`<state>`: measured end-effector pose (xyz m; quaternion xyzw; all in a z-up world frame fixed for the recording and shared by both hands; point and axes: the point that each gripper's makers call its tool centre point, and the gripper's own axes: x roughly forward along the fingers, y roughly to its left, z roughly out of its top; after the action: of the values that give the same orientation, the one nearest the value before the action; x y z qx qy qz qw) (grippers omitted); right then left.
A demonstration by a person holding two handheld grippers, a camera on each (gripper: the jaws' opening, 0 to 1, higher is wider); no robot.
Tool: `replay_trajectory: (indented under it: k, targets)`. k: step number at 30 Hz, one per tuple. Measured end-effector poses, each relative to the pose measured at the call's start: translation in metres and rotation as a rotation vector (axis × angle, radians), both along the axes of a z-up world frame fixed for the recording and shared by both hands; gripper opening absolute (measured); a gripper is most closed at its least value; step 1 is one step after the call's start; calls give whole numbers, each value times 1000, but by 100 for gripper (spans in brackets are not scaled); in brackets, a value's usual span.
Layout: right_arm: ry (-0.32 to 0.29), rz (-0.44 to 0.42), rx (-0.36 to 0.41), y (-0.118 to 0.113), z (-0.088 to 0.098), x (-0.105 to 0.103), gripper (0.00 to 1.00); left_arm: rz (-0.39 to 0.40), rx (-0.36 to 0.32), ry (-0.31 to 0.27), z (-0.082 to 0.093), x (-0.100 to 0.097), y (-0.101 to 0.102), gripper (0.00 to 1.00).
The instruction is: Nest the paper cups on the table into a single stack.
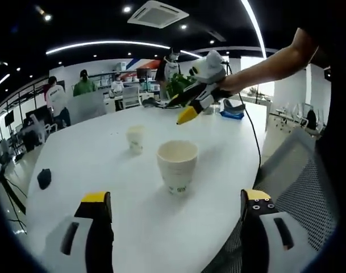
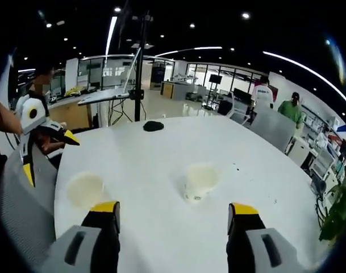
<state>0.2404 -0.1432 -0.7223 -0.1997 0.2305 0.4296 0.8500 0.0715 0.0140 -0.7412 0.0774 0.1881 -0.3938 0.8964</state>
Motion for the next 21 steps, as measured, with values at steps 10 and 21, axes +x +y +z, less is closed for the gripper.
replay_trajectory:
  k: [10,21]
  targets:
    - [-61,48,15,14,2,30,66,16,-44,-10,4,0,-1,93]
    - [-36,77,-29,33,-17,53,54,15,-71,-26,11,-2,-5,95]
